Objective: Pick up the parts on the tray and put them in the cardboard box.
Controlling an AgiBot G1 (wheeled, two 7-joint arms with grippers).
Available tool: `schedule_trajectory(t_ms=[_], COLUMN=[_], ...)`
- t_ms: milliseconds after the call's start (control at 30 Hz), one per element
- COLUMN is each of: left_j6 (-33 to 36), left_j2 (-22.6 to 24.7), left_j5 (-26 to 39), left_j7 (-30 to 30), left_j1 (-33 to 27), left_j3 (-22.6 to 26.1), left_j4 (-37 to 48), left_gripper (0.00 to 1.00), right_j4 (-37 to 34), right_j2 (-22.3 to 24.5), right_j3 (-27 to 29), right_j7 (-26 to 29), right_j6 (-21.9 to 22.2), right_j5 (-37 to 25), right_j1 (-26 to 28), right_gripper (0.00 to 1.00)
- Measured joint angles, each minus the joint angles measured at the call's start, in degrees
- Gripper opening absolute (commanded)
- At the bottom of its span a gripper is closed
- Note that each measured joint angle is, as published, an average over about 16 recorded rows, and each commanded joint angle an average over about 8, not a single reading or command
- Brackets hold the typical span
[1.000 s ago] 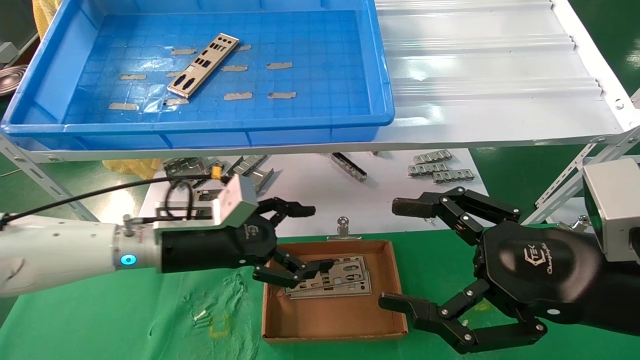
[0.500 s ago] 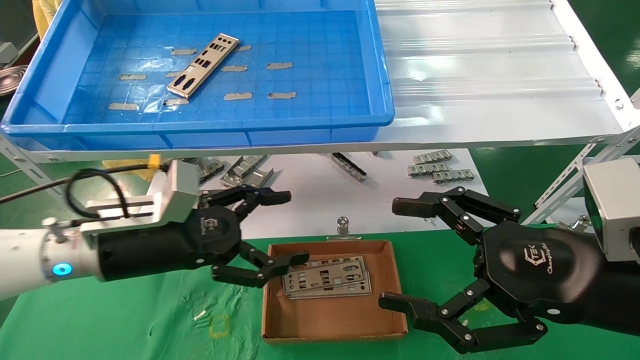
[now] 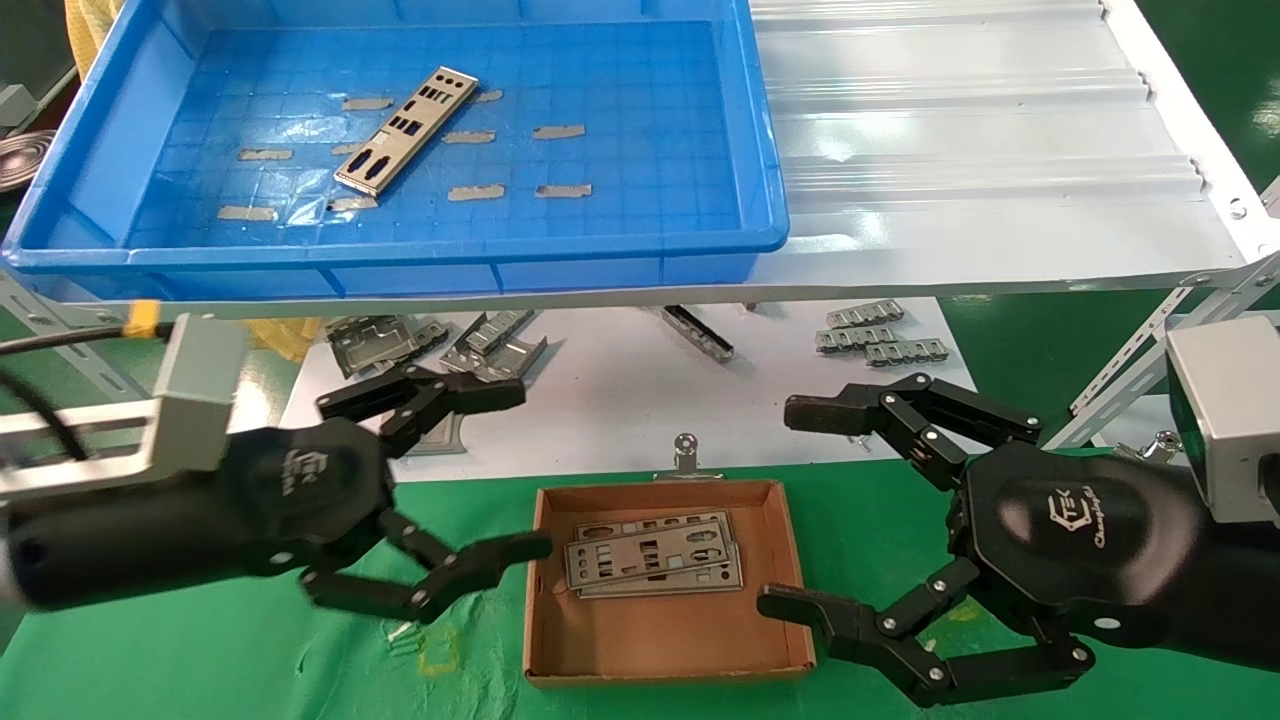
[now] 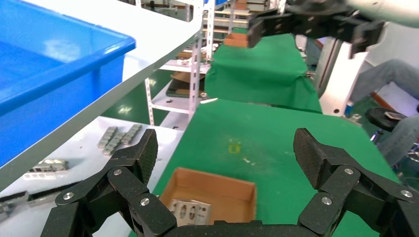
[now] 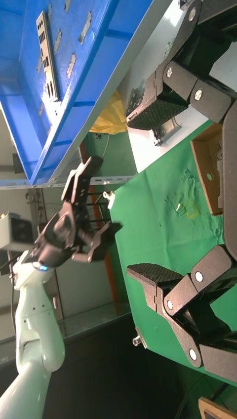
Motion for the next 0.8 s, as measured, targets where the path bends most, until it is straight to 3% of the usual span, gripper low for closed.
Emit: schedule_trajectory(t_ms=[433, 800], left_j6=[1.6, 2.1], left_j2=[-7.6, -9.7], left_j5=[-4.7, -6.1], left_j7=[-5.5, -6.9], left_j1=[5.4, 6.9], left_j3=[-5.5, -7.0], left_j4=[-11.9, -15.2], left_gripper=[1.0, 1.0], right_j4=[0.0, 0.0], right_j2=[0.0, 0.0], right_j3=[0.0, 0.0], right_j7=[0.0, 0.0], right_j6=[0.0, 0.0], right_j5=[0.0, 0.0], right_j1=[0.0, 0.0], right_gripper=[1.0, 1.0])
